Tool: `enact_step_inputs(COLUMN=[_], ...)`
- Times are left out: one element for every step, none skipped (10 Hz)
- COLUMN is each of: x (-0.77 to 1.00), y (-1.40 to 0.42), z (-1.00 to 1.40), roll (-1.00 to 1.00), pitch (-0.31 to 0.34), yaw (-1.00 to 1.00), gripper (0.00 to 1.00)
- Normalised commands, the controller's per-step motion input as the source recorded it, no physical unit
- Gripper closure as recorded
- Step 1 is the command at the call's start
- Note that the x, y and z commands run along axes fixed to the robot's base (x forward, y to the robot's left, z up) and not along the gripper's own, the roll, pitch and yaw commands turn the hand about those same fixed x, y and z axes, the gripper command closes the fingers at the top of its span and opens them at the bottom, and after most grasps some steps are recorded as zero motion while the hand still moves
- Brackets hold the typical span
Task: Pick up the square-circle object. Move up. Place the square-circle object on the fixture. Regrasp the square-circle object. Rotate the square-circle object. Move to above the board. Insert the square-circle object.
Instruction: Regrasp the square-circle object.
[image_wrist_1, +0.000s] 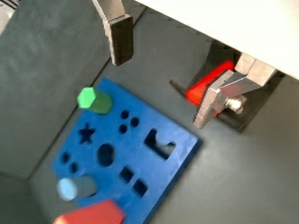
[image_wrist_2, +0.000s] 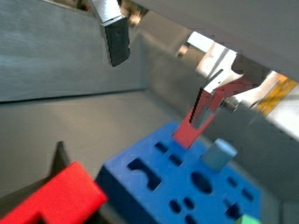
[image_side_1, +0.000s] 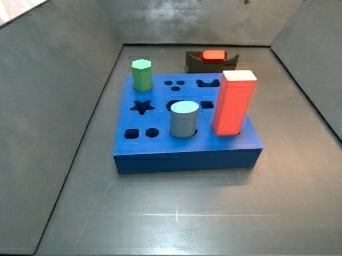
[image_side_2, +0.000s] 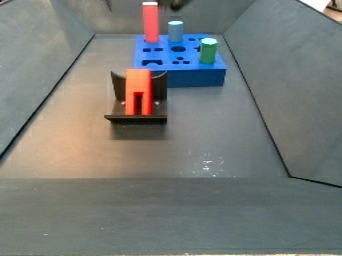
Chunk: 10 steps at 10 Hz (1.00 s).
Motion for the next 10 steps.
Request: enact_step_inputs(x=[-0.03, -0.02, -0.03, -0.04, -0.04, -0.04, -0.04, -0.04, -0.03, -0.03], y=[-0.05, -0.05, -0.04, -0.03, -0.03, -0.03, -0.02, -0.02, -0.02, -0.02], z=[0.06, 0.02, 0.01, 0.02, 0.01, 0.0, 0.0, 0.01, 0.0, 0.0], roll=[1.0, 1.0, 1.0, 1.0, 1.0, 1.0, 1.0, 1.0, 1.0, 1.0], pitch=[0.031, 0.028, 0.024, 0.02, 0.011, 0.007, -0.001, -0.004, -0.014, -0.017], yaw=[0.02, 0.02, 0.02, 0.02, 0.02, 0.02, 0.02, 0.02, 0.02, 0.02], gripper=[0.0, 0.0, 0.0, 0.0, 0.0, 0.0, 0.0, 0.0, 0.0, 0.0])
